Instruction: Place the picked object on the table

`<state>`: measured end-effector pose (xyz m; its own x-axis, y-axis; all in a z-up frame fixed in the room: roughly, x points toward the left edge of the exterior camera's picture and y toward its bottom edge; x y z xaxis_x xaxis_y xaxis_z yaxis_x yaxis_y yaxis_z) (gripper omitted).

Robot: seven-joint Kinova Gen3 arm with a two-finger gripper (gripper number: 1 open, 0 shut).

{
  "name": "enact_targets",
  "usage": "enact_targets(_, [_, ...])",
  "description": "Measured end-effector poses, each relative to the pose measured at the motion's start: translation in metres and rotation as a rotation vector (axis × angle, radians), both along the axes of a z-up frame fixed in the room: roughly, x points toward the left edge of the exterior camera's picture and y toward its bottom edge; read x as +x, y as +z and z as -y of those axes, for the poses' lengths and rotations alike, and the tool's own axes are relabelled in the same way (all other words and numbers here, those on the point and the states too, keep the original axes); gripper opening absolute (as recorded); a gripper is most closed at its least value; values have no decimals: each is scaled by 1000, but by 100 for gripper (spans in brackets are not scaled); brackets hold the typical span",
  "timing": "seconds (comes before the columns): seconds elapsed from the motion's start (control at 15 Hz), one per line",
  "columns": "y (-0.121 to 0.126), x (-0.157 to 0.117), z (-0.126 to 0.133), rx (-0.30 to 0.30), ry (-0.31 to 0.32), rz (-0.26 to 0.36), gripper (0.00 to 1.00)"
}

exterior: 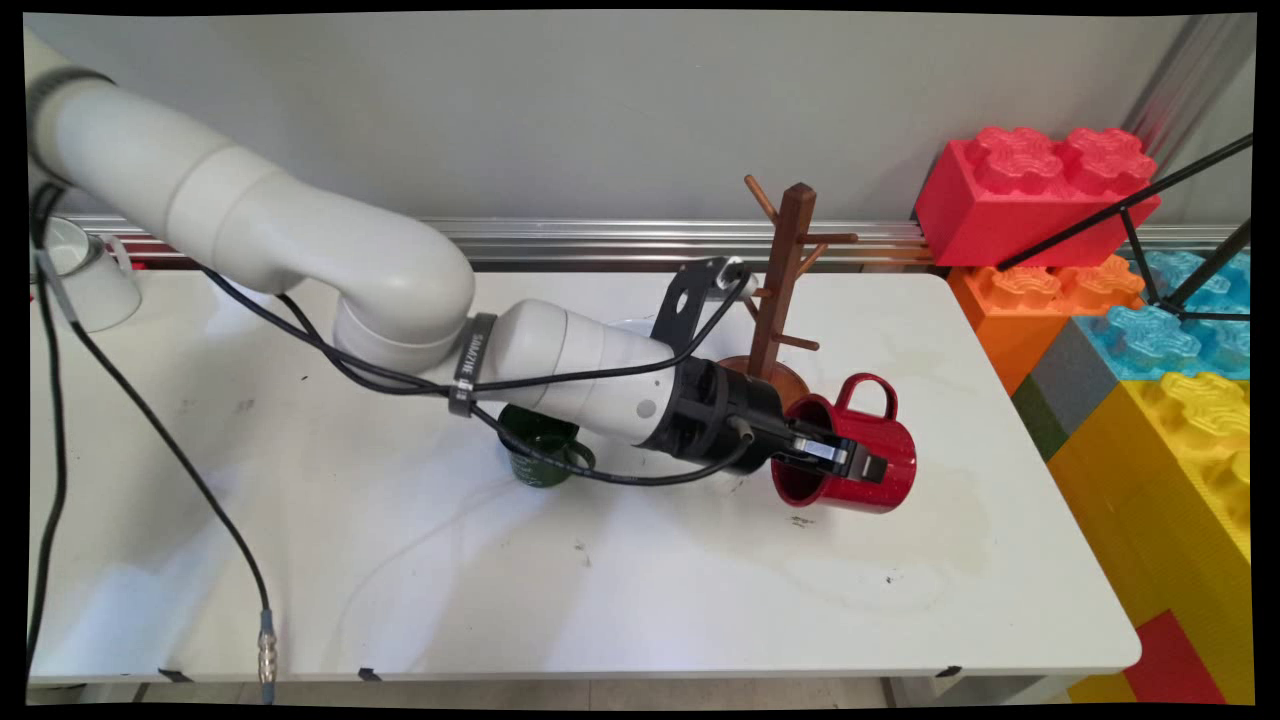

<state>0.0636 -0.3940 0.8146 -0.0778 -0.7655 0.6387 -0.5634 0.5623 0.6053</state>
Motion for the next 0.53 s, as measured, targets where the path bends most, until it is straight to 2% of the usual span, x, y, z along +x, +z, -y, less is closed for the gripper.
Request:
enact_targets(0.27, [19, 2, -5, -1, -45, 29, 0])
enact_targets(0.53, [39, 5, -6, -26, -101, 92, 0])
